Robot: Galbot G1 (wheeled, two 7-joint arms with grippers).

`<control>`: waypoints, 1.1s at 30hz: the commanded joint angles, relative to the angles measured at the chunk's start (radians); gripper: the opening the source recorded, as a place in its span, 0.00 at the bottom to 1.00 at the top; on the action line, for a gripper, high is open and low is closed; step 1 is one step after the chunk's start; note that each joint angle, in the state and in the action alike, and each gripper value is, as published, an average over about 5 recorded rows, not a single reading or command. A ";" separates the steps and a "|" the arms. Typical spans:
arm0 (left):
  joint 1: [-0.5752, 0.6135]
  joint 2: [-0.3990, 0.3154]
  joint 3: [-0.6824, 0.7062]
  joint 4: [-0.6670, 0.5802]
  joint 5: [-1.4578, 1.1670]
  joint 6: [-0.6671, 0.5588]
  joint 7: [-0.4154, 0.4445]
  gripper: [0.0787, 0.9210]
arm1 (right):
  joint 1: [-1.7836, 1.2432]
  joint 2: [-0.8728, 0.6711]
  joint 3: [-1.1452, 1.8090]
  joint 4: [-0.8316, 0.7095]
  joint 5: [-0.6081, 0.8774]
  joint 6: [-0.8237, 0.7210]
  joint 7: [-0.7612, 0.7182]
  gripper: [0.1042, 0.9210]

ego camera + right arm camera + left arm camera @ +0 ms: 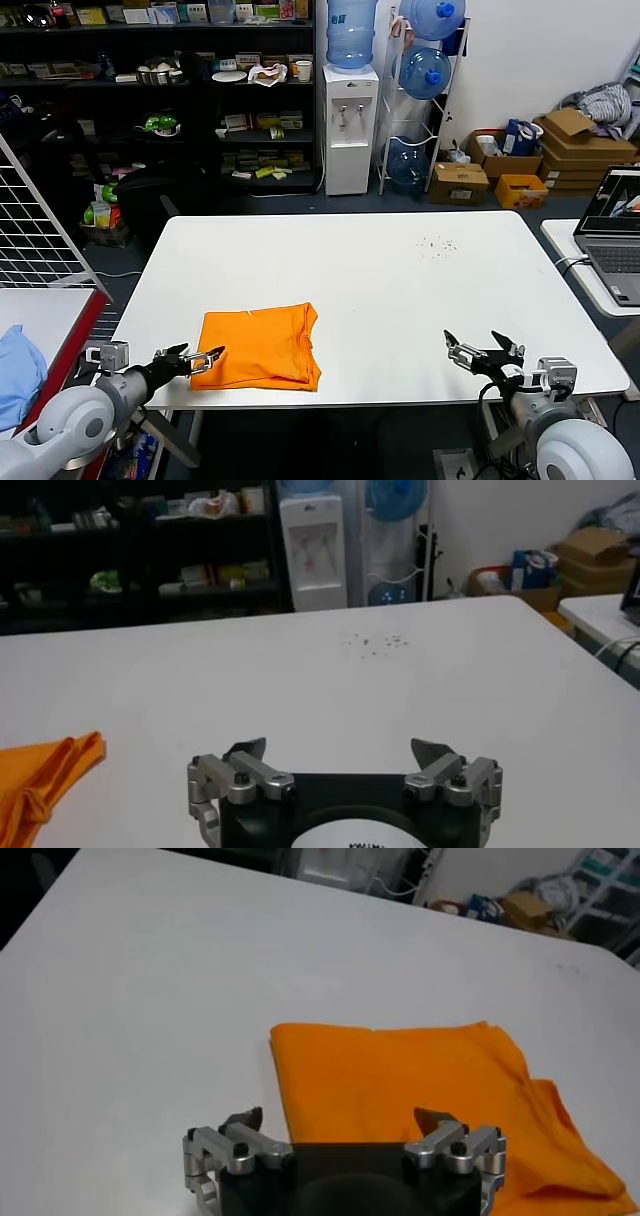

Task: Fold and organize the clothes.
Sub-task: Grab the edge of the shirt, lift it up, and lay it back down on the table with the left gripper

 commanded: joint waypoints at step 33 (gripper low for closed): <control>-0.142 -0.064 0.116 0.116 0.001 0.057 0.059 0.47 | -0.013 0.007 0.020 -0.006 0.003 0.004 0.001 1.00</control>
